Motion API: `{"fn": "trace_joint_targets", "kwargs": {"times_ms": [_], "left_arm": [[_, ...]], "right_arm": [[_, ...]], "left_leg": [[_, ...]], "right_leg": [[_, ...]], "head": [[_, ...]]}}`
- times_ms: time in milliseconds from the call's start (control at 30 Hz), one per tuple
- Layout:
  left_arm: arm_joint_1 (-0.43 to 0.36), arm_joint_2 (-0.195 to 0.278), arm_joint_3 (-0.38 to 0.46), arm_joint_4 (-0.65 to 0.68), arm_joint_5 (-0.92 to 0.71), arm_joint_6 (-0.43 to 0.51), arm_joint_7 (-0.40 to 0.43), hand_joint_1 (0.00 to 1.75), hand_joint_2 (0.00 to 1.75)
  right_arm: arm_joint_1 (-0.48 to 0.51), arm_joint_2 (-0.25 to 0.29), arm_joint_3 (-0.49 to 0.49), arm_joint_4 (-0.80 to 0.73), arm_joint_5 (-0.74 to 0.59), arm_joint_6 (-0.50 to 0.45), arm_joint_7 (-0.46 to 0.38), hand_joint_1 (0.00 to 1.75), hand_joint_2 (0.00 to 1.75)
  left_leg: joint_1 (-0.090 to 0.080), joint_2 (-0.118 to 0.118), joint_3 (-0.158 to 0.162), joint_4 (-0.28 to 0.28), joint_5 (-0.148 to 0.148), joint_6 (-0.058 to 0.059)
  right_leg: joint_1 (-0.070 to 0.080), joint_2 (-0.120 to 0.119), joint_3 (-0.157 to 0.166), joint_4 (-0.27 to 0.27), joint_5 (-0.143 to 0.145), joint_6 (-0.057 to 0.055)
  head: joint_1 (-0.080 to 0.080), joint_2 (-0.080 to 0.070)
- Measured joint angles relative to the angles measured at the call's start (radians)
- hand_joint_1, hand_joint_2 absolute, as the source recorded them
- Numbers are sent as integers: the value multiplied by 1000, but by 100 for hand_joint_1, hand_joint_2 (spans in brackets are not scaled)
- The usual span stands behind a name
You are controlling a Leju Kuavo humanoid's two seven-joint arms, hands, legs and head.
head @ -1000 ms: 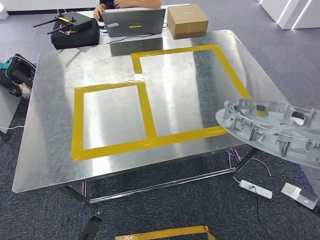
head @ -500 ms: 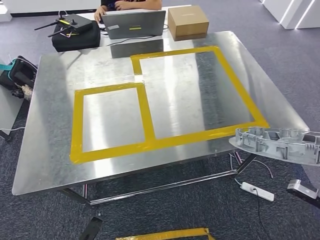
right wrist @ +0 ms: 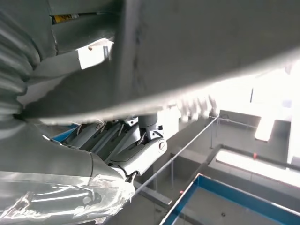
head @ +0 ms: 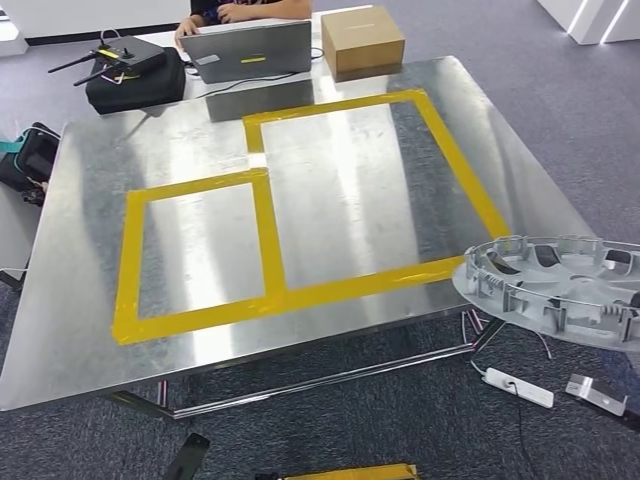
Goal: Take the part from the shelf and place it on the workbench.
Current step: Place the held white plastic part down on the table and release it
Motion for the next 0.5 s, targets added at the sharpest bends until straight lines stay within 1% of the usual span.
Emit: {"fn": "trace_joint_targets", "kwargs": {"times_ms": [33, 67, 100, 133, 167, 233, 267, 300, 333, 367, 400, 433, 467, 500], "left_arm": [[0, 0, 0, 0, 0, 0, 0, 0, 175], [0, 0, 0, 0, -1, 0, 0, 0, 175], [0, 0, 0, 0, -1, 0, 0, 0, 175], [-1, -1, 0, 0, -1, 0, 0, 0, 175], [-2, -1, 0, 0, -1, 0, 0, 0, 175], [-3, -1, 0, 0, -1, 0, 0, 0, 175], [-2, 0, 0, 0, -1, 1, 0, 0, 175], [-2, 0, 0, 0, -1, 1, 0, 0, 175], [-1, 0, 0, 0, -2, 2, 1, 0, 175], [-1, 0, 0, 0, -3, 2, 2, 0, 175], [-1, -1, 0, 0, -6, 2, 4, 0, 175], [-1, -1, 0, 0, -8, 1, 6, 0, 175], [-2, -2, 0, 0, -13, 1, 8, 0, 175], [-4, -3, 0, 0, -18, 1, 10, 0, 175]], "right_arm": [[0, 2, 7, -1, -14, 5, -2, 175, 175], [0, 3, 14, -2, -26, 12, -4, 175, 175], [0, 4, 20, -2, -35, 17, -5, 175, 175], [-1, 5, 25, -2, -39, 20, -5, 175, 175], [-1, 6, 29, -3, -43, 22, -6, 175, 175], [-3, 7, 37, -4, -52, 30, -8, 175, 175], [-3, 6, 41, -5, -62, 46, -10, 175, 175], [-4, 5, 45, -5, -76, 71, -13, 175, 175], [-3, 2, 48, -5, -89, 105, -15, 175, 175], [-1, -1, 53, -5, -96, 140, -16, 175, 175], [-1, -4, 60, -3, -94, 169, -16, 175, 175], [-2, -7, 72, 0, -83, 192, -14, 175, 175], [-7, -9, 88, 6, -66, 206, -11, 175, 175], [-16, -10, 108, 17, -45, 214, -6, 175, 175]], "left_leg": [[-3, 0, 22, -64, 49, 8], [-7, 0, 46, -126, 86, 16], [-10, 0, 66, -177, 106, 22], [-12, 0, 79, -207, 107, 26], [-13, -1, 85, -217, 96, 27], [-10, -1, 93, -234, 83, 29], [-8, -1, 98, -241, 81, 32], [-6, -2, 106, -248, 80, 35], [-5, -2, 113, -251, 78, 38], [-6, -2, 118, -252, 75, 42], [-7, -2, 123, -252, 72, 45], [-9, -2, 127, -252, 69, 48], [-10, -2, 132, -252, 65, 48], [-11, -2, 138, -252, 62, 48]], "right_leg": [[0, 1, 8, -1, -7, 2], [2, 3, 15, -1, -14, 5], [3, 5, 19, -1, -20, 9], [4, 6, 19, -1, -24, 13], [5, 7, 19, -3, -26, 18], [4, 4, 20, -9, -30, 26], [6, 1, 16, 0, -40, 27], [9, -2, 4, 28, -57, 26], [13, -5, -21, 80, -83, 22], [17, -6, -55, 146, -111, 19], [22, -5, -91, 211, -131, 18], [24, -6, -120, 254, -133, 19], [26, -6, -133, 258, -112, 21], [26, -6, -127, 225, -73, 23]], "head": [[0, 0], [0, 0], [0, 0], [0, 0], [0, 0], [1, 0], [2, 0], [3, 0], [5, 0], [6, 0], [6, 0], [6, 0], [6, 0], [6, 0]]}}
